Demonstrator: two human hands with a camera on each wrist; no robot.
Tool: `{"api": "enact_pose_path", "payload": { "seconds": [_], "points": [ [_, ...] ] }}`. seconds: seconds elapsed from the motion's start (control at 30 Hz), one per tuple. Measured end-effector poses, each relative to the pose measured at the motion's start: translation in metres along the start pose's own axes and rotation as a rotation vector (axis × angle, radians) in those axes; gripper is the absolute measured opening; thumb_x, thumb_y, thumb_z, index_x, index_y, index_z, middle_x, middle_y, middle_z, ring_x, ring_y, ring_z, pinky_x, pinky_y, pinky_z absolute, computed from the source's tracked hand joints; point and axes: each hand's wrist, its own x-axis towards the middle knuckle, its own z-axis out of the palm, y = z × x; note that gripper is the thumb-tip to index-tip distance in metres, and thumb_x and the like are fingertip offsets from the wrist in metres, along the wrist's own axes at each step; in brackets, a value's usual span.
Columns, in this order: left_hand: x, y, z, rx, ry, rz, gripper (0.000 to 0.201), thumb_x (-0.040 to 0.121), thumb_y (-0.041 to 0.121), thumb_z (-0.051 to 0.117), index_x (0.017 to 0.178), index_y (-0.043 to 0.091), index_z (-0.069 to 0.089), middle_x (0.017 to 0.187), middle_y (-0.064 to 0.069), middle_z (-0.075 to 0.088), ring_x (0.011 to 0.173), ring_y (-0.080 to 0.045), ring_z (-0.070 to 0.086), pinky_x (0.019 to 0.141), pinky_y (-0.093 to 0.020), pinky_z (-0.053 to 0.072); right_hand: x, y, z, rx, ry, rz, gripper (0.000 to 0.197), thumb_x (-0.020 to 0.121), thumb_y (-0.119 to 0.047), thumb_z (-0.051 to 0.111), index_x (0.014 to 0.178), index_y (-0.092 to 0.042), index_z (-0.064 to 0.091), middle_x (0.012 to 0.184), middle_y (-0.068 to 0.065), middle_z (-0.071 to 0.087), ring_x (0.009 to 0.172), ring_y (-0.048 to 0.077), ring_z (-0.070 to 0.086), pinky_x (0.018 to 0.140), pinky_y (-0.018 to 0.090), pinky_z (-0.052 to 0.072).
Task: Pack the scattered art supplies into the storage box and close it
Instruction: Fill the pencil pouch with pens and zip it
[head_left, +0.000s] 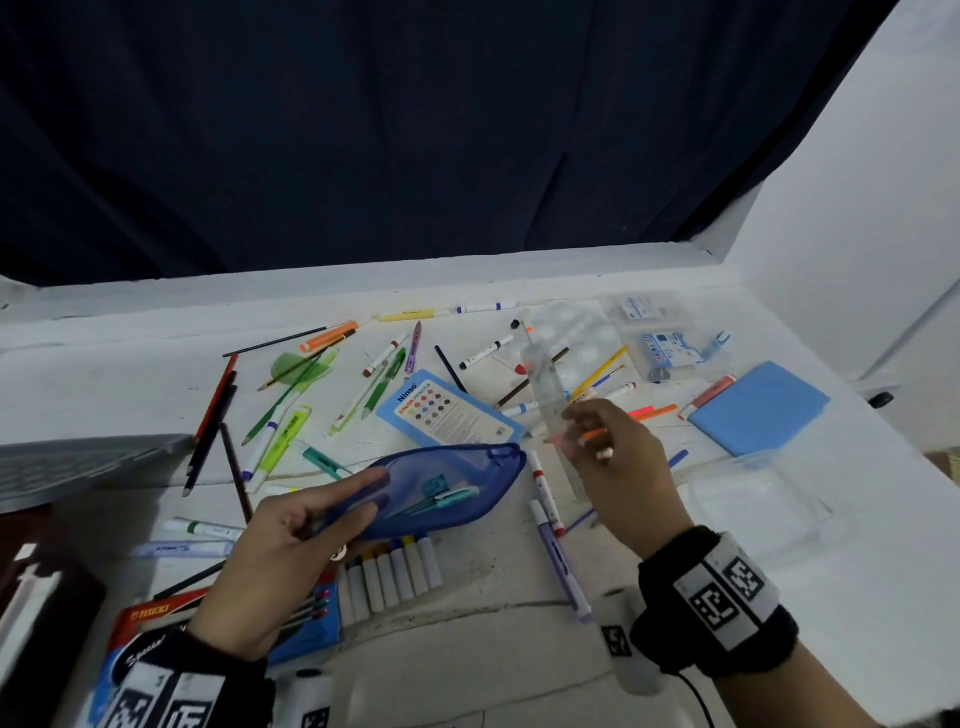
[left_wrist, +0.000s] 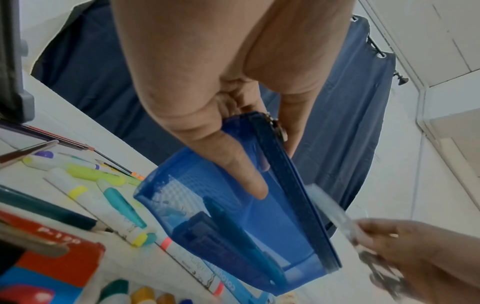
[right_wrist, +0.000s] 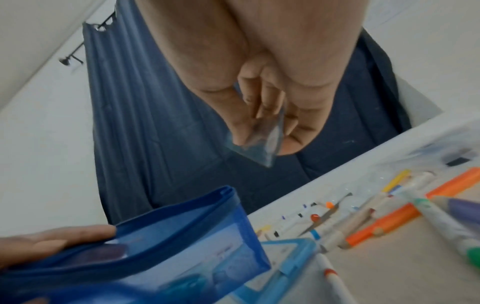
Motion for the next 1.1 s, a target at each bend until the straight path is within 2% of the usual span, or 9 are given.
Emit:
{"api": "enact_pose_path", "payload": {
  "seconds": [0.23, 0.37, 0.43, 0.6, 0.7, 0.87, 0.97, 1.03, 1.1],
  "points": [
    [0.001, 0.003, 0.002, 0.037, -0.076, 0.039, 0.044, 0.086, -0.007, 0.061, 0.126, 0.012, 0.066, 0.123, 0.000, 0.071, 0.116, -0.018, 0.066, 0.085, -0.025, 0.058, 0.004, -0.028, 0.012, 0.064, -0.080, -0.352, 0.015, 0.088, -0.006, 0.067, 0.097, -0.016, 0.075, 0.092, -0.007, 0.070, 0.085, 0.006, 0.062, 0.076, 0.020, 0.049],
    [-0.002, 0.005, 0.007, 0.004, -0.102, 0.031, 0.050, 0.082, -0.008, 0.065, 0.129, 0.011, 0.064, 0.126, 0.001, 0.070, 0.119, -0.016, 0.064, 0.091, -0.029, 0.057, 0.004, -0.034, 0.026, -0.106, -0.160, -0.541, 0.020, 0.088, -0.005, 0.063, 0.098, -0.017, 0.077, 0.093, -0.003, 0.071, 0.087, 0.005, 0.057, 0.077, 0.011, 0.042],
    [-0.003, 0.003, 0.008, -0.015, -0.104, 0.013, 0.051, 0.080, -0.006, 0.067, 0.128, 0.013, 0.066, 0.127, 0.002, 0.069, 0.120, -0.016, 0.063, 0.096, -0.034, 0.054, 0.001, -0.037, 0.034, -0.158, -0.197, -0.600, 0.022, 0.085, -0.001, 0.064, 0.096, -0.015, 0.077, 0.092, -0.001, 0.071, 0.085, 0.008, 0.058, 0.076, 0.017, 0.043],
    [-0.006, 0.005, 0.011, 0.007, -0.122, 0.010, 0.055, 0.076, 0.002, 0.071, 0.128, 0.015, 0.065, 0.128, 0.002, 0.069, 0.123, -0.013, 0.061, 0.101, -0.033, 0.050, -0.004, -0.046, 0.047, -0.204, -0.406, -0.567, 0.030, 0.086, -0.007, 0.051, 0.100, -0.016, 0.076, 0.093, 0.005, 0.072, 0.085, 0.020, 0.065, 0.077, 0.038, 0.054],
    [-0.008, 0.003, 0.005, 0.044, -0.110, 0.006, 0.054, 0.080, 0.000, 0.074, 0.130, 0.017, 0.065, 0.128, 0.002, 0.068, 0.122, -0.018, 0.062, 0.104, -0.031, 0.046, 0.001, -0.047, 0.048, -0.423, -0.530, -0.505, 0.035, 0.088, -0.006, 0.051, 0.108, -0.025, 0.073, 0.100, 0.006, 0.069, 0.094, 0.026, 0.063, 0.086, 0.043, 0.047],
    [-0.016, 0.002, -0.004, 0.018, -0.119, -0.035, 0.062, 0.072, 0.030, 0.082, 0.132, 0.030, 0.064, 0.131, -0.001, 0.067, 0.114, -0.031, 0.051, 0.097, -0.058, 0.035, 0.003, -0.044, 0.049, -0.621, -0.503, -0.495, 0.036, 0.091, -0.012, 0.049, 0.111, -0.032, 0.071, 0.107, 0.000, 0.064, 0.102, 0.024, 0.059, 0.090, 0.040, 0.039],
    [-0.016, 0.003, -0.004, 0.039, -0.067, -0.012, 0.056, 0.078, 0.013, 0.081, 0.131, 0.023, 0.065, 0.128, 0.000, 0.069, 0.117, -0.023, 0.060, 0.097, -0.044, 0.047, 0.005, -0.047, 0.054, -0.587, -0.443, -0.472, 0.033, 0.088, -0.016, 0.049, 0.105, -0.033, 0.073, 0.100, -0.001, 0.066, 0.095, 0.024, 0.061, 0.085, 0.042, 0.038],
    [-0.016, 0.005, -0.004, 0.034, -0.033, 0.007, 0.054, 0.079, 0.002, 0.071, 0.131, 0.017, 0.065, 0.121, 0.000, 0.072, 0.104, -0.013, 0.069, 0.078, -0.026, 0.057, 0.008, -0.049, 0.058, -0.582, -0.384, -0.483, 0.028, 0.085, -0.019, 0.053, 0.097, -0.032, 0.075, 0.094, -0.002, 0.068, 0.089, 0.024, 0.062, 0.082, 0.043, 0.040],
    [-0.017, 0.007, -0.004, 0.011, -0.024, 0.016, 0.052, 0.081, -0.001, 0.067, 0.131, 0.015, 0.064, 0.120, -0.002, 0.072, 0.090, -0.005, 0.069, 0.066, -0.017, 0.052, 0.008, -0.054, 0.061, -0.568, -0.415, -0.520, 0.026, 0.084, -0.024, 0.052, 0.092, -0.032, 0.075, 0.094, -0.003, 0.067, 0.093, 0.024, 0.061, 0.083, 0.046, 0.042]
  ]
}}
